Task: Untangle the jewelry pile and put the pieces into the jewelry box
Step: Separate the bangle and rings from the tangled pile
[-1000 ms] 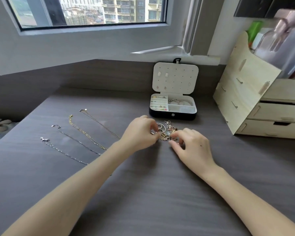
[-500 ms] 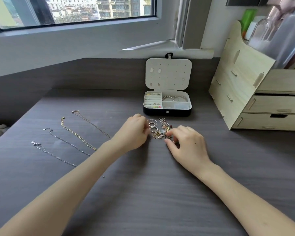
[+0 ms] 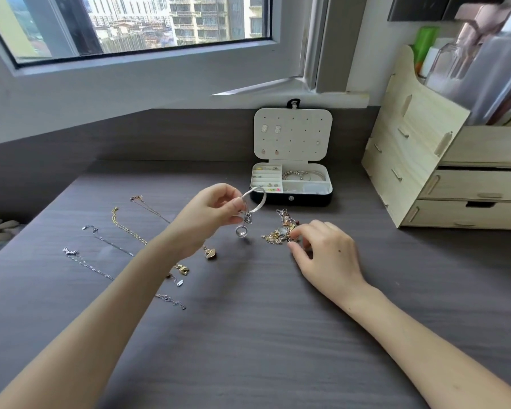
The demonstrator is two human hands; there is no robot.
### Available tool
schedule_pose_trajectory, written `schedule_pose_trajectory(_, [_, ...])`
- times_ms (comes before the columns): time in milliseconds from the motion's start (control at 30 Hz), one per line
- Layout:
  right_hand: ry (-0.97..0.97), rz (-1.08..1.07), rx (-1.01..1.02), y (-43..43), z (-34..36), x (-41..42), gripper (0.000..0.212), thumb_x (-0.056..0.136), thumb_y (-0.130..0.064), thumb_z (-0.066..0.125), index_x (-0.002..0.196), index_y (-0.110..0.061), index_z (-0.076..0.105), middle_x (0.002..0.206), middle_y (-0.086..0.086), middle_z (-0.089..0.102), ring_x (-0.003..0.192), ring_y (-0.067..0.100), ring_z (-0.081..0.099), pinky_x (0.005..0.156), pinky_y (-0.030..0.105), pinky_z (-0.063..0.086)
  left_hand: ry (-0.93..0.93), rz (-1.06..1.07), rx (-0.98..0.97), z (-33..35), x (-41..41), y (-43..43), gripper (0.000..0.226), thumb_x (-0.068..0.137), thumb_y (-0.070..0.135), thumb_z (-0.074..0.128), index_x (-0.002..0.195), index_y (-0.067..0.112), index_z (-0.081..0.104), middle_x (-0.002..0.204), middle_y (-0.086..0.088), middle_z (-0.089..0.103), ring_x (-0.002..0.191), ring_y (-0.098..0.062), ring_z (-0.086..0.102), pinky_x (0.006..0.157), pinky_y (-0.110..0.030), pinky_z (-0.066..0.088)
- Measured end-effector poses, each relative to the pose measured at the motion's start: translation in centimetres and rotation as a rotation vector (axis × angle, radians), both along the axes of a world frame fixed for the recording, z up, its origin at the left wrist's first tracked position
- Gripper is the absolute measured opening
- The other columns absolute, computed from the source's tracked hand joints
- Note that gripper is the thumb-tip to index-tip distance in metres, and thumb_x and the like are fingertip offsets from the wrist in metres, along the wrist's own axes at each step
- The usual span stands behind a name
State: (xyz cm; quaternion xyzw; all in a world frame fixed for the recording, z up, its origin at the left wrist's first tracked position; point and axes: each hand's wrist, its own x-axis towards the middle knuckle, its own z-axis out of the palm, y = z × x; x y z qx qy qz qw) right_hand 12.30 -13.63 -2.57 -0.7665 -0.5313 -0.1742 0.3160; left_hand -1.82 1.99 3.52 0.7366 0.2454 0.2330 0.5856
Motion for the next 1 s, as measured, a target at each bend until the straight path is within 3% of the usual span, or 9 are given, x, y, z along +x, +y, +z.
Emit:
schedule_pose_trajectory(167, [0.007, 0.001, 0.028, -0.2, 0.3, -0.1, 0.008, 0.074, -0.025, 0.063, 0.077, -0.019, 0.067, 0.066, -0.007, 0.057, 0.061, 0.019, 0.055, 0.051, 0.027, 0.044, -0.059, -0.021, -0.001, 0.7, -1.0, -0.8, 0.013, 0.097, 0.004, 0.047, 0.087, 0.007, 0.056, 0.088, -0.005, 0.065, 0.088, -0.016, 0.06, 0.087, -0.028, 0.054])
schedule_pose_trajectory(300, [0.091, 0.096, 0.067, -0.5, 1.2, -1.0, 0.019, 0.08, -0.036, 0.059, 0.083, -0.021, 0.069, 0.073, -0.01, 0.061, 0.067, 0.012, 0.053, 0.062, 0.022, 0.039, -0.106, -0.073, 0.019, 1.9, -2.1, -1.9, 0.013, 0.096, 0.004, 0.048, 0.086, 0.007, 0.056, 0.083, 0.0, 0.068, 0.087, -0.016, 0.06, 0.086, -0.029, 0.052])
schedule_pose_trajectory(400, [0.483, 0.262, -0.004, -0.8, 2.6, -2.5, 0.02, 0.083, -0.039, 0.064, 0.097, -0.025, 0.067, 0.089, -0.016, 0.066, 0.082, 0.001, 0.058, 0.078, 0.014, 0.043, -0.134, -0.122, 0.031, 2.6, -2.9, -2.9, 0.013, 0.095, 0.005, 0.048, 0.086, 0.009, 0.057, 0.078, 0.006, 0.07, 0.084, -0.011, 0.062, 0.083, -0.026, 0.053])
schedule_pose_trajectory(533, [1.002, 0.426, -0.142, -1.0, 3.5, -4.8, 0.021, 0.082, -0.025, 0.071, 0.102, -0.023, 0.064, 0.102, -0.005, 0.07, 0.096, 0.003, 0.064, 0.088, 0.021, 0.05, -0.15, -0.153, 0.033, 3.1, -3.9, -4.5, 0.011, 0.094, 0.008, 0.049, 0.086, 0.01, 0.057, 0.079, 0.006, 0.07, 0.083, -0.01, 0.063, 0.082, -0.025, 0.053])
schedule_pose_trajectory(600, [1.172, 0.455, -0.127, -1.2, 3.8, -5.6, 0.016, 0.083, -0.018, 0.07, 0.098, -0.014, 0.067, 0.097, 0.004, 0.072, 0.091, 0.013, 0.068, 0.086, 0.026, 0.054, -0.159, -0.158, 0.022, 3.1, -4.2, -5.1, 0.01, 0.094, 0.008, 0.05, 0.087, 0.009, 0.057, 0.08, 0.005, 0.07, 0.082, -0.01, 0.062, 0.081, -0.025, 0.053])
schedule_pose_trajectory(700, [1.299, 0.494, -0.124, -2.2, 4.5, -6.2, 0.012, 0.087, -0.011, 0.065, 0.093, -0.001, 0.067, 0.079, 0.013, 0.07, 0.072, 0.02, 0.066, 0.07, 0.029, 0.056, -0.166, -0.148, 0.022, 2.9, -4.6, -5.9, 0.01, 0.094, 0.008, 0.05, 0.087, 0.01, 0.056, 0.079, 0.005, 0.07, 0.082, -0.009, 0.062, 0.079, -0.024, 0.052])
schedule_pose_trajectory(867, [1.3, 0.48, -0.253, -4.7, 5.1, -5.2, 0.021, 0.077, -0.022, 0.068, 0.083, -0.002, 0.068, 0.069, 0.012, 0.067, 0.061, 0.019, 0.062, 0.055, 0.026, 0.05, -0.11, -0.058, 0.009, 1.4, -4.8, -6.8, 0.014, 0.096, 0.009, 0.049, 0.084, 0.013, 0.055, 0.076, 0.008, 0.069, 0.072, -0.003, 0.056, 0.066, -0.014, 0.043])
schedule_pose_trajectory(1000, [1.249, 0.427, -0.401, -6.8, 5.2, -3.7, 0.024, 0.073, -0.027, 0.068, 0.077, -0.004, 0.067, 0.067, 0.013, 0.066, 0.057, 0.017, 0.061, 0.046, 0.022, 0.044, -0.007, -0.024, 0.025, -0.6, -4.3, -7.2, 0.015, 0.096, 0.007, 0.048, 0.084, 0.012, 0.055, 0.076, 0.006, 0.068, 0.073, -0.008, 0.056, 0.069, -0.02, 0.043])
